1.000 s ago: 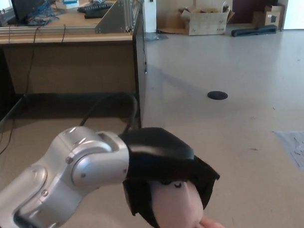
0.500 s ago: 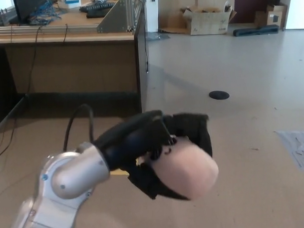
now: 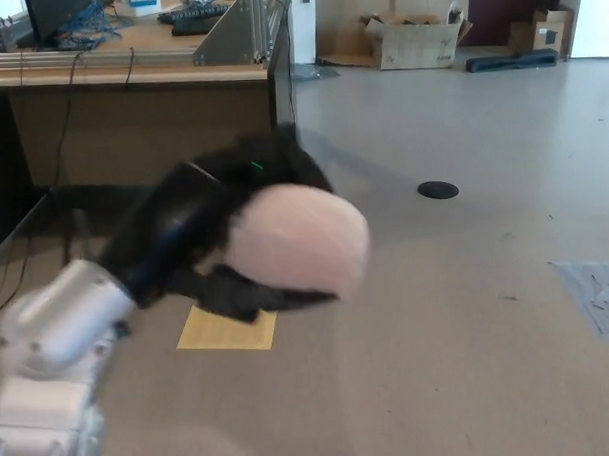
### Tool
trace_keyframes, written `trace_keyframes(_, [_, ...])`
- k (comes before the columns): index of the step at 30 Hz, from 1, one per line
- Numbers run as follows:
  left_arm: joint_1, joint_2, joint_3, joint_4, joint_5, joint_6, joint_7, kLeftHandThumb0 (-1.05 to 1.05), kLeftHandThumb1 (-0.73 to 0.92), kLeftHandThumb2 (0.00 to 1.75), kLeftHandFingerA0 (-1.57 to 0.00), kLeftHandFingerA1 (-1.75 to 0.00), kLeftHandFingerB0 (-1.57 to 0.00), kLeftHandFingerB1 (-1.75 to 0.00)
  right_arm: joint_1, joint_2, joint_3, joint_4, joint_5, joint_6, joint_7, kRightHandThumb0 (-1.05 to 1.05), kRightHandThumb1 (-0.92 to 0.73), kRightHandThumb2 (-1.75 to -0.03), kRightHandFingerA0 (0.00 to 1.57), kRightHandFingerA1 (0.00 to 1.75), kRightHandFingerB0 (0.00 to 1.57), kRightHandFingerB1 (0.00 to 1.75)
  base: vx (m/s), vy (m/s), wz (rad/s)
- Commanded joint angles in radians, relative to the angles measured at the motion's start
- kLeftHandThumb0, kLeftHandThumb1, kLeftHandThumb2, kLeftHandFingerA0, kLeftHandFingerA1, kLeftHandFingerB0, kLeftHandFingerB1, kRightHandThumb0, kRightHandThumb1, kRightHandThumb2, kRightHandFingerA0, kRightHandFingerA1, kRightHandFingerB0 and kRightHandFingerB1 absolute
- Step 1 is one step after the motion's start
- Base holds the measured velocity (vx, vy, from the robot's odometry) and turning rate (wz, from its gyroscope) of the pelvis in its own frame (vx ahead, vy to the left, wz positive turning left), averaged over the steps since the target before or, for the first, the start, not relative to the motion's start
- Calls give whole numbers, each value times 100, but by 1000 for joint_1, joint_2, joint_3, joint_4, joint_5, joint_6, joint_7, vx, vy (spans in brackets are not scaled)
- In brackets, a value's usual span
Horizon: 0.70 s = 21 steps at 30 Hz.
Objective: The robot extends its left hand to pick up an emotional support dumpling from the palm of a person and brings its hand down by its side. Then it extends its arm again to hand the dumpling back to the person.
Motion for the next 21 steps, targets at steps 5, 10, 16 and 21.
trace_keyframes(5, [-17, 217, 654, 102, -748, 477, 109, -6, 66, 53, -71, -175, -55, -175, 27, -18, 14, 5, -13, 14, 10, -84, -92, -68, 39, 51, 31, 37, 0, 0, 0])
trace_keyframes(10, [169, 208, 749, 125, -728, 481, 69, -1, 70, 55, -72, -175, -59, -175, 44, -14, 17, 6, -16, 9, 3, -84, -92, -68, 40, 54, 31, 39, 0, 0, 0])
trace_keyframes(16, [358, 150, 823, 247, -652, 464, 60, 6, 77, 60, -68, -175, -51, -175, 57, -7, 29, 15, -26, 1, -1, -84, -92, -68, 40, 55, 31, 39, 0, 0, 0])
trace_keyframes(21, [411, 116, 834, 329, -633, 437, 66, 6, 81, 61, -63, -175, -39, -175, 59, -3, 30, 15, -18, 2, 1, -83, -92, -68, 41, 57, 31, 40, 0, 0, 0])
